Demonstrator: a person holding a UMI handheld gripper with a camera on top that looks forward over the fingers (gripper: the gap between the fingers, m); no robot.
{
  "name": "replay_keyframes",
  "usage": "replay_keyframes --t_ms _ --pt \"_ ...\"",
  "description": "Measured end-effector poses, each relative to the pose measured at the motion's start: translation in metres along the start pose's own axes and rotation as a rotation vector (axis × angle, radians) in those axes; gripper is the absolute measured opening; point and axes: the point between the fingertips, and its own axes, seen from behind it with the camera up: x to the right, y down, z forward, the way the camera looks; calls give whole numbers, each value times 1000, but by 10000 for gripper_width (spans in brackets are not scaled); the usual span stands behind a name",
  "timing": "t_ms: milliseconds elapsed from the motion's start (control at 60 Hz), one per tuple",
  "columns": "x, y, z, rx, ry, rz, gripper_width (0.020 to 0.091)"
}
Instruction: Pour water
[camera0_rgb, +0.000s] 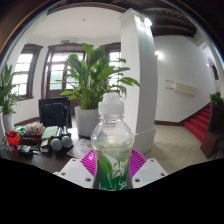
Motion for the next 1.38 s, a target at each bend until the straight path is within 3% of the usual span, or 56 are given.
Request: replay_keyframes --t_ms 17,50,167,267,333,417,450,533,750,983,1383 --pt "0 5 1 -6 -4 6 409" --pt "2 0 1 45 -4 21 412" --pt "2 3 -4 68 -11 61 415" --pt "1 3 -5 92 -9 57 486" --pt "3 8 -6 69 10 45 571" --pt "-5 31 -1 -43 -18 39 823" --pt "-11 30 -5 -39 -46 58 848" --pt "-20 18 -27 -4 -97 96 847" --pt "-29 -3 -102 -34 -119 32 838" --pt "-44 -44 -187 8 -176 51 834" --pt "-89 -55 -275 9 -252 -2 829"
